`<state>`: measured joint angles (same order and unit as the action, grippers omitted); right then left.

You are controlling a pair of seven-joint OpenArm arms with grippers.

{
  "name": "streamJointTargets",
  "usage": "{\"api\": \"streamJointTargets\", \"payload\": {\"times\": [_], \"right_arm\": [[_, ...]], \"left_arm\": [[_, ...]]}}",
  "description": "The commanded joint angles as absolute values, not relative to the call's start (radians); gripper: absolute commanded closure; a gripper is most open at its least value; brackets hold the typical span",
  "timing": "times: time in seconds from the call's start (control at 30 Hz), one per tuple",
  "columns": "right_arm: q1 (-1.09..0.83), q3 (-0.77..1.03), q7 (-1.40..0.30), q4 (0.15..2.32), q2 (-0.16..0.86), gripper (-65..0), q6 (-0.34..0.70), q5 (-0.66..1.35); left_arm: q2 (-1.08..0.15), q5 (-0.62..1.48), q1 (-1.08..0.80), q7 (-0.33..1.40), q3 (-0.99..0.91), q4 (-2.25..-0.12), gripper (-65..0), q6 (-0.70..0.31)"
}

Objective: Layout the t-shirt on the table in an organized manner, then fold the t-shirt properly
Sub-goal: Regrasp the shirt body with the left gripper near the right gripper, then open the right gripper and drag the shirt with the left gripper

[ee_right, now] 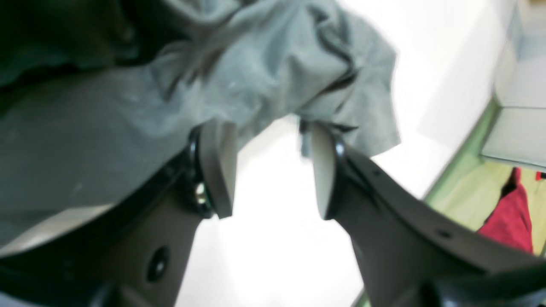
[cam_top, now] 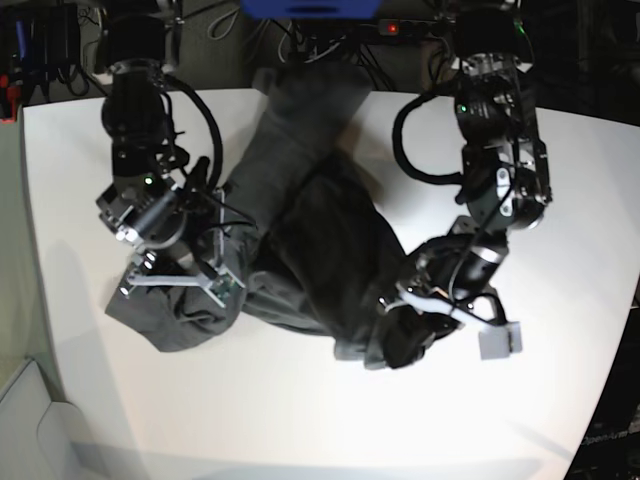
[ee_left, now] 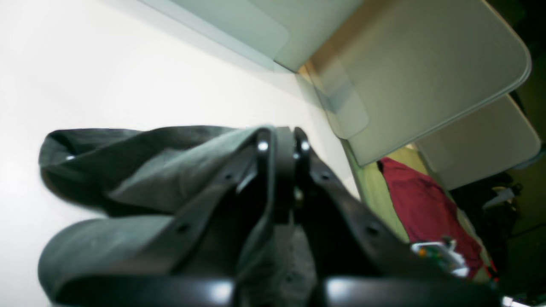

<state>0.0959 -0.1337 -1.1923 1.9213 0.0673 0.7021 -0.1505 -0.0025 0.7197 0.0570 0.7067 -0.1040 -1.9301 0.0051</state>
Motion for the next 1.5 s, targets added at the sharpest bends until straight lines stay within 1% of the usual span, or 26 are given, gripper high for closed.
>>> {"api": "streamJointTargets", "payload": {"times": [0.0,0.2,0.3,0.47,0.57,0.67,0.77,0.9,1.03,1.17,1.37,1.47], "right_arm": [[0.114,-0.147,-1.171,1.939,0.056,-29.4,0.698,-0.143],[0.116,-0.3,-1.171,1.937,0.013,-29.4,0.698,-0.145],[0.125,-0.346,-1.168,1.937,-0.016,-29.4,0.698,-0.145],[0.147,-0.352,-1.164,1.923,-0.07,-29.4,0.698,-0.147],[0.171,-0.351,-1.162,1.89,-0.071,-29.4,0.698,-0.147],[0.182,-0.351,-1.162,1.856,-0.058,-29.4,0.698,-0.148],[0.182,-0.314,-1.161,1.856,-0.007,-29.4,0.698,-0.148],[0.182,-0.191,-1.161,1.857,0.047,-29.3,0.698,-0.148],[0.186,-0.048,-1.135,1.857,0.11,-29.3,0.698,-0.148],[0.168,0.053,-1.112,1.856,0.168,-29.3,0.698,-0.148],[0.154,0.088,-1.118,1.85,0.179,-29.3,0.698,-0.148],[0.127,0.088,-1.115,1.85,0.179,-29.3,0.698,-0.148]], "left_arm": [[-0.001,0.74,0.087,0.674,-0.105,-1.946,-0.4,-0.004],[-0.001,0.743,0.076,0.674,-0.104,-1.945,-0.4,-0.004],[-0.001,0.745,0.071,0.674,-0.105,-1.949,-0.4,-0.004],[-0.002,0.745,0.041,0.674,-0.107,-1.952,-0.4,-0.004],[-0.002,0.745,0.013,0.673,-0.107,-1.956,-0.4,-0.005],[-0.038,0.745,-0.021,0.673,-0.157,-1.952,-0.4,-0.008],[-0.058,0.745,-0.028,0.673,-0.231,-1.946,-0.3,-0.01],[-0.104,0.745,-0.005,0.68,-0.288,-1.949,-0.3,-0.01],[-0.183,0.737,0.054,0.676,-0.257,-1.937,-0.3,-0.01],[-0.226,0.743,0.097,0.673,-0.2,-1.923,-0.3,-0.01],[-0.219,0.746,0.2,0.673,-0.125,-1.929,-0.3,-0.004],[-0.177,0.746,0.246,0.673,-0.105,-1.929,-0.3,-0.004]]}}
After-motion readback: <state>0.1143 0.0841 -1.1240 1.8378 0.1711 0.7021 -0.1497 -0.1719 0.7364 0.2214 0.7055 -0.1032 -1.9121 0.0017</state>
